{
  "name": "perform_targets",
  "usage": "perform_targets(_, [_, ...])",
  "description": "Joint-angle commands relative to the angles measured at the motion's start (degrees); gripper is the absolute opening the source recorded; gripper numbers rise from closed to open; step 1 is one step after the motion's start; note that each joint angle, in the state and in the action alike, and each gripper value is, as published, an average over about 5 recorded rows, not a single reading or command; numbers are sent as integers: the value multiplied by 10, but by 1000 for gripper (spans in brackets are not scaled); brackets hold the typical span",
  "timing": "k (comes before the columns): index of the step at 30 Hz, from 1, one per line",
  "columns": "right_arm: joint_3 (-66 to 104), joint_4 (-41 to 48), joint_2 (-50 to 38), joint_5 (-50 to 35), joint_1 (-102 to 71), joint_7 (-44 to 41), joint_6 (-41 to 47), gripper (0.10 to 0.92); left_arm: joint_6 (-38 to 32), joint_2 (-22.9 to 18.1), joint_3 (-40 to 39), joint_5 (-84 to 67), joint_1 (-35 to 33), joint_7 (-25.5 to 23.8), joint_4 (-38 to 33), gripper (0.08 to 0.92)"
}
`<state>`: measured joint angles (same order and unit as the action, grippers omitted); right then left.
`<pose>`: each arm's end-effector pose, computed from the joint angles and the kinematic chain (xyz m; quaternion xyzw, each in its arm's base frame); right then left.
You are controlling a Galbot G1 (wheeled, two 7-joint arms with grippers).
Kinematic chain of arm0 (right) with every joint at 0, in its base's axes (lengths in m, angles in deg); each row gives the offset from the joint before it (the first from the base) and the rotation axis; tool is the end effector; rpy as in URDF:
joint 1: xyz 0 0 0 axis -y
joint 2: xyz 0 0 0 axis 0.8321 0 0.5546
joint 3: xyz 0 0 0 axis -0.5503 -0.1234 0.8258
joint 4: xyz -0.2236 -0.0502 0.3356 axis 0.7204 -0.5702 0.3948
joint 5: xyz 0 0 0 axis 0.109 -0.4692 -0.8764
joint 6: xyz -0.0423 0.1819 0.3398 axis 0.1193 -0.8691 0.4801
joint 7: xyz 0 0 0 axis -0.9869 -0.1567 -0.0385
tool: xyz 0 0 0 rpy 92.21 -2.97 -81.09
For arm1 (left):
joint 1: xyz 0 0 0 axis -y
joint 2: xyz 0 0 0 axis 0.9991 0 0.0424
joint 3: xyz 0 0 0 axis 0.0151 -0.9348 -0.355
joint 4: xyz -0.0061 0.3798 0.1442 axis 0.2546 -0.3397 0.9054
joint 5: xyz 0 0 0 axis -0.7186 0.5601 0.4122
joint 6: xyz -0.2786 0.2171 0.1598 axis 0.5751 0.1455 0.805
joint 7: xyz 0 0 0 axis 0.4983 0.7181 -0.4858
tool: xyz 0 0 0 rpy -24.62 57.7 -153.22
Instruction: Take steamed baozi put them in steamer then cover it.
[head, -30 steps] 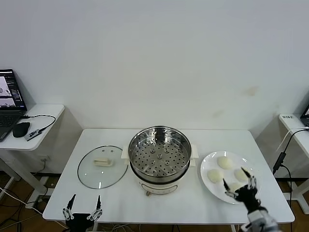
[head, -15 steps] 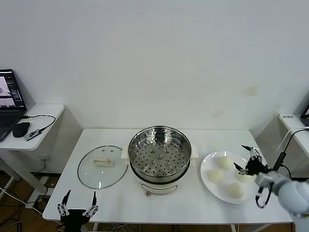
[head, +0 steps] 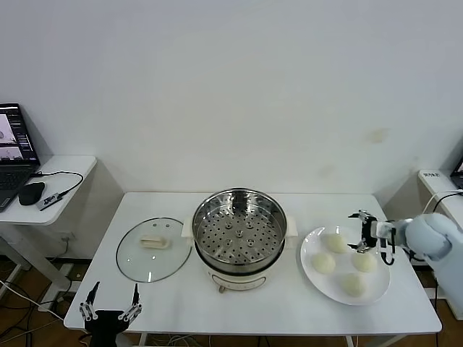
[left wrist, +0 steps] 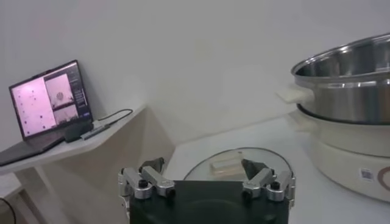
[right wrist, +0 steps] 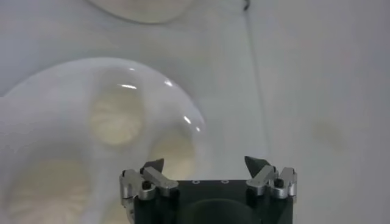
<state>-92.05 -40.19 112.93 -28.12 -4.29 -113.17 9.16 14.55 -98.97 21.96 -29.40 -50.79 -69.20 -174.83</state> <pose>0.4769 -0.2726 -0.2205 0.3822 -0.6807 0.5500 0.2967 0.0834 0.0605 -0.3347 0.0723 -0.9771 -0.1627 0.1164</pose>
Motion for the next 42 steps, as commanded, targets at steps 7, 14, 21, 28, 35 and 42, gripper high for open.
perform_targets(7, [-311,159,44,-3,263,-93,-47,823,3,-2,13,-1,1,-1,-5,823])
perform_targets(14, [-289,190,93,23,237,-82,-46,823,5,1,20,-3,2,-2,-3,823])
perform_targets(21, [-274,243,132,42,226,-73,-50,823,6,1,23,-4,2,-3,-5,823])
perform_targets(28, [-269,262,149,55,219,-70,-50,823,8,2,25,-6,4,-5,-4,823])
perform_targets(35, [-267,273,161,61,216,-68,-49,792,8,2,26,-6,3,-4,-5,823])
perform_targets(42, [-260,270,162,62,209,-67,-45,664,8,1,27,-7,1,-4,-9,823])
